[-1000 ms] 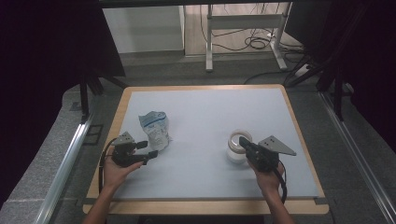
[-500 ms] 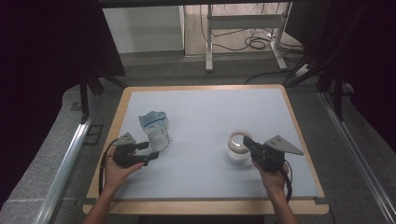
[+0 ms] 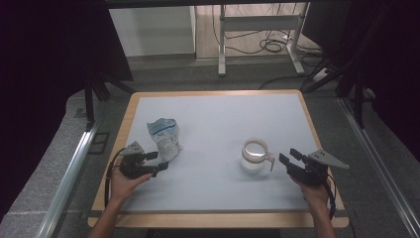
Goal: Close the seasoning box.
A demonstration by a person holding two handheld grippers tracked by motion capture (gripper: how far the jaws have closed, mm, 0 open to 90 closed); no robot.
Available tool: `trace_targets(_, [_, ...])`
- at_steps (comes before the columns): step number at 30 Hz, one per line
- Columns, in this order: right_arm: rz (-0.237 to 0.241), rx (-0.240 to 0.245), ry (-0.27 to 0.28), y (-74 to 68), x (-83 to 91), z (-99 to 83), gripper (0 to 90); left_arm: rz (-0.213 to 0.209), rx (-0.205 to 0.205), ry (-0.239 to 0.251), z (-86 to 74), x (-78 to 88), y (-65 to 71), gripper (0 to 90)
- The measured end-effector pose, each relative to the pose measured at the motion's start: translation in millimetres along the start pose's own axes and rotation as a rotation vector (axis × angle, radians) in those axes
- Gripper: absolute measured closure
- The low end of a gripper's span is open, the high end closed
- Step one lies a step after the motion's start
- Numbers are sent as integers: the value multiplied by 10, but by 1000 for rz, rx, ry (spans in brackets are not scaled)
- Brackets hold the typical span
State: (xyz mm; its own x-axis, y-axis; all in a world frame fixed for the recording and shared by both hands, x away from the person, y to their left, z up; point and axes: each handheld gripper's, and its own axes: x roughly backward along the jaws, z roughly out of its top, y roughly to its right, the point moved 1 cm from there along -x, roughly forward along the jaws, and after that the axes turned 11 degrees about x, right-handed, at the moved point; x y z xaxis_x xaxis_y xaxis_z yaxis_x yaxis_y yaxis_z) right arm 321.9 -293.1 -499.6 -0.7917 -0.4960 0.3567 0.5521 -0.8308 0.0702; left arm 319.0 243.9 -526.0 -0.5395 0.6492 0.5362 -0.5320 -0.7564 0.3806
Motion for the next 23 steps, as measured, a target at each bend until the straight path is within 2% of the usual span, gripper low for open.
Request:
trace_targets(4, [18, -2, -45, 59, -38, -113, 426, 1, -4, -4, -6, -9, -2, 298])
trace_targets(8, [7, 7, -83, 82, -66, -185, 420, 0, -2, -9, -19, -20, 7, 298])
trace_targets(23, [-6, 4, -93, 100, -76, -228, 411, -2, -7, -10, -21, -25, 12, 298])
